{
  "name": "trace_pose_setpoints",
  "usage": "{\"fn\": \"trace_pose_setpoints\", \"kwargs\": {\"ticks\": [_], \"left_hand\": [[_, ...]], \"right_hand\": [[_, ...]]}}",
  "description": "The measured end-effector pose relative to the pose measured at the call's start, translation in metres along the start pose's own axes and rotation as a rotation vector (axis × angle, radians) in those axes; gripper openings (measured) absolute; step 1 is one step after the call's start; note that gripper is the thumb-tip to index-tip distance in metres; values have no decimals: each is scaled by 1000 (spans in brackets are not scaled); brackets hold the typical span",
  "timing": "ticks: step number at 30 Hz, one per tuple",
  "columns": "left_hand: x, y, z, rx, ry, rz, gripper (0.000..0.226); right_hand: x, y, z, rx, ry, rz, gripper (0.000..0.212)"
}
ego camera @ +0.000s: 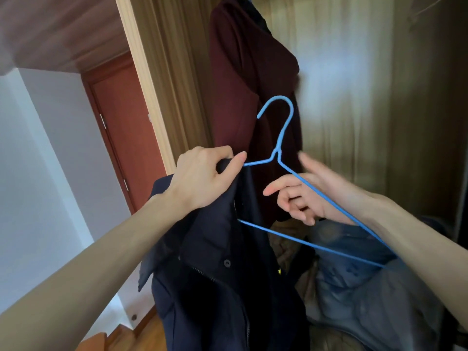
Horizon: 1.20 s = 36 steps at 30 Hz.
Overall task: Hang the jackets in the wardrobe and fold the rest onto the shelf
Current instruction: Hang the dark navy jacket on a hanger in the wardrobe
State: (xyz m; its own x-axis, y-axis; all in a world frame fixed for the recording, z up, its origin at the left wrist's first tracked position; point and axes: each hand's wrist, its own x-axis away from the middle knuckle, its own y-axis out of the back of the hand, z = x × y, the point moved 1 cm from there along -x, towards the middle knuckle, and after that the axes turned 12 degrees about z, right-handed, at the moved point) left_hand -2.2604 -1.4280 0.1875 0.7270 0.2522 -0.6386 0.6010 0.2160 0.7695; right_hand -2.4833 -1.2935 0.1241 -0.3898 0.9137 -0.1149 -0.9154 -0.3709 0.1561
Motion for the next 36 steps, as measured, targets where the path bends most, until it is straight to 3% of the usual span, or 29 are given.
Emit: {"fn": "trace_pose_setpoints", "kwargs": {"ticks": [2,5,8,11,15,17,23,26,28,29,32,36], "left_hand": [[0,2,3,42,56,-30,52],[3,10,8,63,122,-81,53],[5,18,9,113,178,-123,52],[7,17,4,144,183,-136,51],[12,19,0,169,196,-118,53],[17,22,4,179,226,-110,54],[43,32,29,129,260,-101,57],[59,34,43,97,265,-33,63],[68,34,52,41,248,45,68],[73,33,57,7,233,85,70],[86,30,67,-78,172,159,62],[95,20,65,-213,77,166,50]], "right_hand": [[6,11,-17,-221,-22,130,89],[11,15,-39,-175,-99,216,70],[0,-3,-59,65,-188,129,57],[-31,-38,-66,274,-104,-30,54],[-68,-66,-78,1035,-65,-276,55],[-75,-66,-90,1185,-184,-349,54],[-61,-21,-135,1038,-406,-418,51],[-48,1,-134,947,-288,-579,27],[-38,15,-121,881,-215,-608,6],[-32,20,-111,865,-186,-614,5],[-10,30,-80,924,-122,-639,20],[13,33,-39,1179,-196,-758,13]]}}
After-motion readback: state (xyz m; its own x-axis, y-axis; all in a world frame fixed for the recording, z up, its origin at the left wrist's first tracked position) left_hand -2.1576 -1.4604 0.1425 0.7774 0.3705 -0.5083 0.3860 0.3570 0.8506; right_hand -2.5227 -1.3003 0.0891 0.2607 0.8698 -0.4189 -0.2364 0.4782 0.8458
